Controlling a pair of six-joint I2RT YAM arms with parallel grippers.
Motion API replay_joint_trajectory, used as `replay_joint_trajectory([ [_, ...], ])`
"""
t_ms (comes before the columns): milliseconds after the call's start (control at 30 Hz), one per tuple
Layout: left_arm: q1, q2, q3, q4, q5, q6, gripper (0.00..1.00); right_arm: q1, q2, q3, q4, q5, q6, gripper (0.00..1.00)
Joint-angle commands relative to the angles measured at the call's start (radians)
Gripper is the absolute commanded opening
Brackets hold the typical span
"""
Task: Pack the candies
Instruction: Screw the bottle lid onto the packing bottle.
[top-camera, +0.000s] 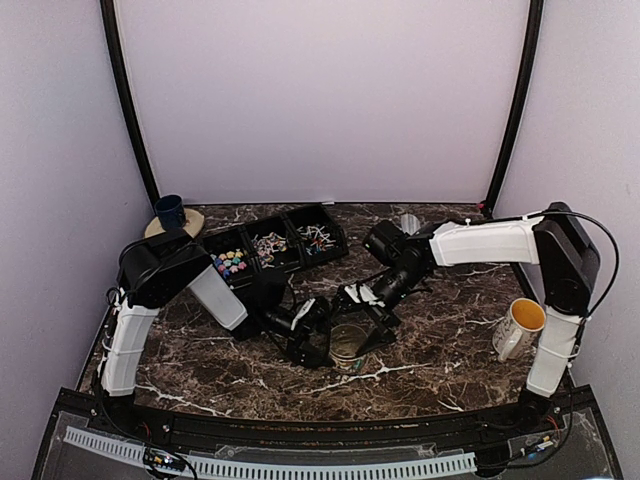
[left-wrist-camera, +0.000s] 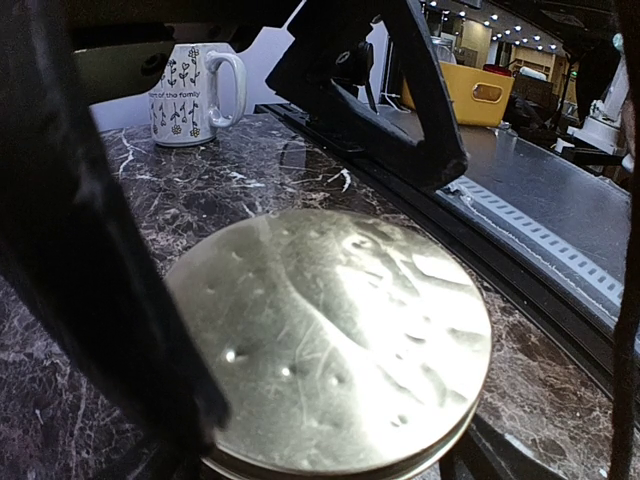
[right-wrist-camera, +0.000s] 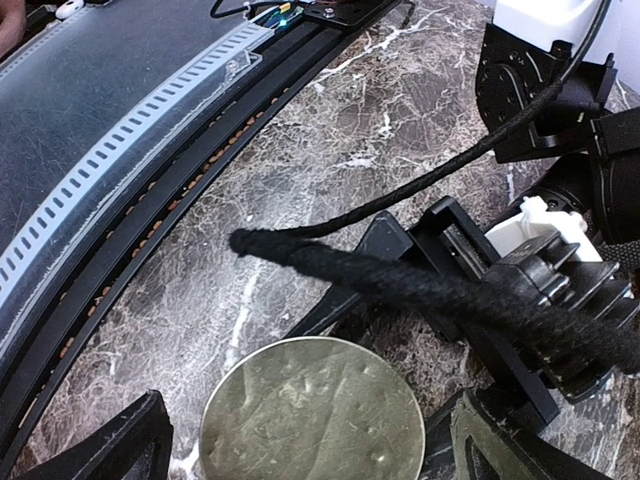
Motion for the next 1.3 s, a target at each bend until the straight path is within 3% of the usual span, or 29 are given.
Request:
replay_joint_trajectory([
  [0,-0.013,0.020,-0.012,-0.127,0.011,-0.023,0.80,0.009,0.014,-0.020,0.061,0.001,0.042,0.97],
  [533,-0.014,0.023,-0.009,-0.130,0.003,-0.023,0.80,0.010,0.054,-0.007,0.017,-0.005,0.034,1.00],
  [1267,-0.014,0.026,-0.013,-0.114,-0.036,-0.038,0.79,0.010,0.052,-0.025,0.056,0.014,0.096,0.92],
])
